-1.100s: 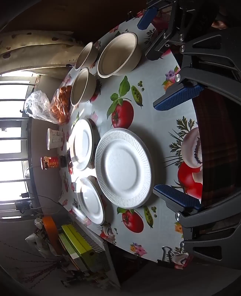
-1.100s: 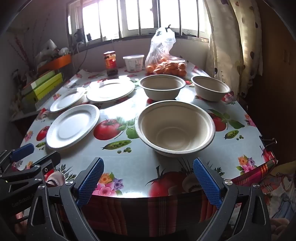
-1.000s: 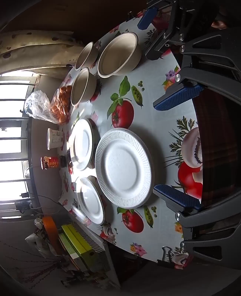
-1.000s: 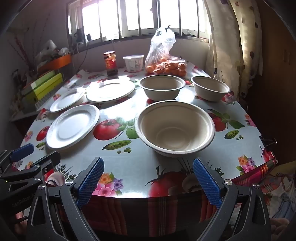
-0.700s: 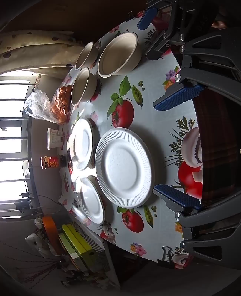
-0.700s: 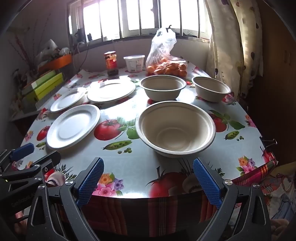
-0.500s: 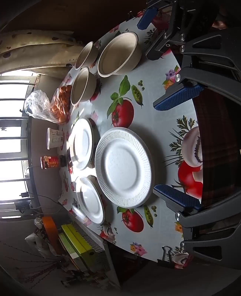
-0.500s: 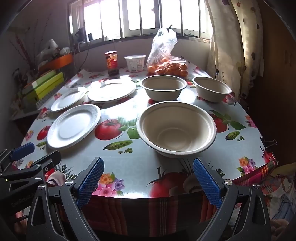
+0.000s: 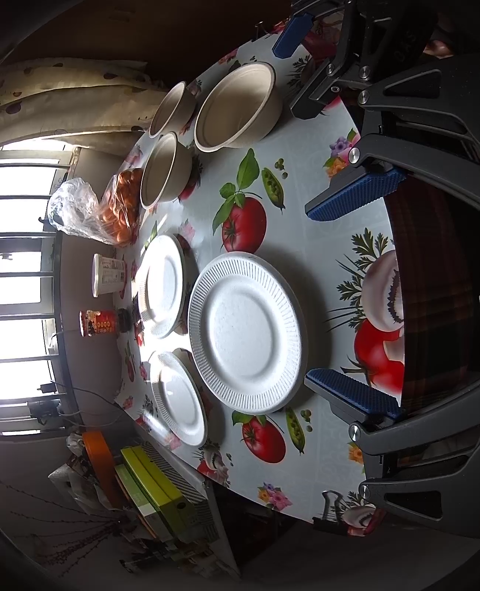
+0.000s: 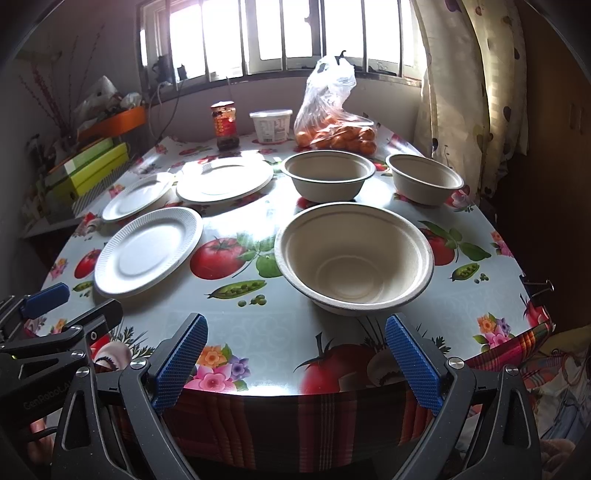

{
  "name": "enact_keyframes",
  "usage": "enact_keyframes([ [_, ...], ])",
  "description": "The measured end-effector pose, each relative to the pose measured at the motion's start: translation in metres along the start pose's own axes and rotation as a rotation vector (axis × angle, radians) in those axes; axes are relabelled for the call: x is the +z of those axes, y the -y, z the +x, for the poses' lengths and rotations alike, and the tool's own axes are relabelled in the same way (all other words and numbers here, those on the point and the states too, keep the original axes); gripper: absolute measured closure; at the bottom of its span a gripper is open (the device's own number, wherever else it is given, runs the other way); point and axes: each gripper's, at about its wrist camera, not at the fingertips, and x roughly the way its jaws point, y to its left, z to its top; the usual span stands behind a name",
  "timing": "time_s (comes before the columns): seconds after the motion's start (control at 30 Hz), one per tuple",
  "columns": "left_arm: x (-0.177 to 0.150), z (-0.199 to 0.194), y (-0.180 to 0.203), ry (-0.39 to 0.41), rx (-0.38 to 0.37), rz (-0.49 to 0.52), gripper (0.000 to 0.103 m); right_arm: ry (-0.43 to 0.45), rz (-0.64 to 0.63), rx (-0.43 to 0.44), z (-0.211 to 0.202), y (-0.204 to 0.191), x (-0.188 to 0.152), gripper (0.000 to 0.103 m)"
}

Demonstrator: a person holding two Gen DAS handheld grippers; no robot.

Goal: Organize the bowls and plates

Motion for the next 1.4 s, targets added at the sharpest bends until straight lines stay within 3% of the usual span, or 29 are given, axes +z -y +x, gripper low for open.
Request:
enact_keyframes([
  [1.4,0.0017,0.0036,-0.0040,-0.005,-0.003,-0.003,0.020,0.001,-0.005,-0.003,0.0012,-0.0010,0.0023,0.005],
])
